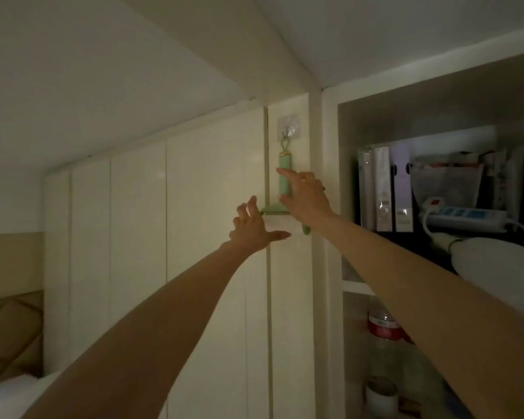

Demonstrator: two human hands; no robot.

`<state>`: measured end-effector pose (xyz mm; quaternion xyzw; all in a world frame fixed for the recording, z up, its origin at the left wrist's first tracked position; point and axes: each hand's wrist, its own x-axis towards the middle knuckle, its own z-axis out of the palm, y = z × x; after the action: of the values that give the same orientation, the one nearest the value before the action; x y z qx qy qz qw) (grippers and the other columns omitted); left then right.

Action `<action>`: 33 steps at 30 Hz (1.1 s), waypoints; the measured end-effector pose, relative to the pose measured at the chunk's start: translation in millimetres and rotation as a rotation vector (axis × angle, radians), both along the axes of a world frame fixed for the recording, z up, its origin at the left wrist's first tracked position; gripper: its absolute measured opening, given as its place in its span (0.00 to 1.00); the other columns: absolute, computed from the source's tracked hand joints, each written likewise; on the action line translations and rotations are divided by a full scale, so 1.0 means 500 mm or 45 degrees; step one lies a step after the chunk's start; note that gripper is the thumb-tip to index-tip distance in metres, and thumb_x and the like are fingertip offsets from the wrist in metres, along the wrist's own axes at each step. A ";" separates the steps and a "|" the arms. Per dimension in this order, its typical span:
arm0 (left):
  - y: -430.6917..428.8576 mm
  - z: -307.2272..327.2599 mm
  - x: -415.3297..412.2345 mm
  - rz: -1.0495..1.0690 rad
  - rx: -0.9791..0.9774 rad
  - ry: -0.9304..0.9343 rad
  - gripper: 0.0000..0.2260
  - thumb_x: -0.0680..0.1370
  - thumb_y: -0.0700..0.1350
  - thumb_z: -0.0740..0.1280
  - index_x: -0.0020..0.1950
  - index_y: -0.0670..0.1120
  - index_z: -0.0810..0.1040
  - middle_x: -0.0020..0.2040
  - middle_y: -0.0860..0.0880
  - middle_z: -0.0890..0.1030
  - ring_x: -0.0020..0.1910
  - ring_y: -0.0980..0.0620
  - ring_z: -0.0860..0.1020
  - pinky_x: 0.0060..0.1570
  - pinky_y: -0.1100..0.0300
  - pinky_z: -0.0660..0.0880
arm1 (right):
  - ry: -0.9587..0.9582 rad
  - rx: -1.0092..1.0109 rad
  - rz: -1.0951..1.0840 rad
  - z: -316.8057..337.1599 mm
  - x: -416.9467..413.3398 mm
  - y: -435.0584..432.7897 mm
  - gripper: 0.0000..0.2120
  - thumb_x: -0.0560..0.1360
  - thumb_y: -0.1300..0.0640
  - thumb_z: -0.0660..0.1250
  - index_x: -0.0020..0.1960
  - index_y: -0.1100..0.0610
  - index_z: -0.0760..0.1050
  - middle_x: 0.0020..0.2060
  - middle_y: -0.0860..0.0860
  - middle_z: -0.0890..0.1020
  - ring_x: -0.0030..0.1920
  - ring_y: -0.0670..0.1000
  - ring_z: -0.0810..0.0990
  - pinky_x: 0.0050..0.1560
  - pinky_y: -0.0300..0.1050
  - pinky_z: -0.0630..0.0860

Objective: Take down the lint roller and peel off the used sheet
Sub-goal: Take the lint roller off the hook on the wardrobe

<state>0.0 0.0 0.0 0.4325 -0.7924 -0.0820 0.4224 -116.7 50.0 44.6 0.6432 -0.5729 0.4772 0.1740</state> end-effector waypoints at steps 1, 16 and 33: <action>-0.005 0.007 -0.003 -0.019 0.033 0.034 0.49 0.67 0.60 0.71 0.76 0.45 0.46 0.75 0.39 0.56 0.73 0.38 0.58 0.69 0.39 0.59 | -0.020 -0.005 0.016 0.011 0.003 -0.005 0.25 0.75 0.55 0.62 0.69 0.42 0.59 0.65 0.57 0.65 0.62 0.58 0.68 0.60 0.51 0.68; -0.053 0.096 -0.017 0.065 -0.364 0.196 0.23 0.79 0.57 0.54 0.72 0.51 0.63 0.66 0.43 0.74 0.66 0.41 0.69 0.62 0.45 0.65 | -0.457 -0.045 0.223 0.130 0.027 -0.062 0.19 0.72 0.71 0.58 0.52 0.54 0.80 0.61 0.54 0.78 0.58 0.53 0.77 0.60 0.42 0.74; 0.069 -0.126 0.070 -0.782 0.688 0.318 0.23 0.76 0.42 0.66 0.70 0.47 0.63 0.58 0.48 0.78 0.50 0.53 0.79 0.49 0.59 0.75 | -0.908 -0.328 0.844 0.006 0.098 0.073 0.33 0.70 0.74 0.62 0.65 0.43 0.65 0.58 0.53 0.70 0.51 0.54 0.79 0.40 0.48 0.83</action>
<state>35.1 34.5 -63.0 0.2582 -0.7772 -0.4604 0.3425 -67.9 86.5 47.5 0.5608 -0.2982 0.7637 -0.1155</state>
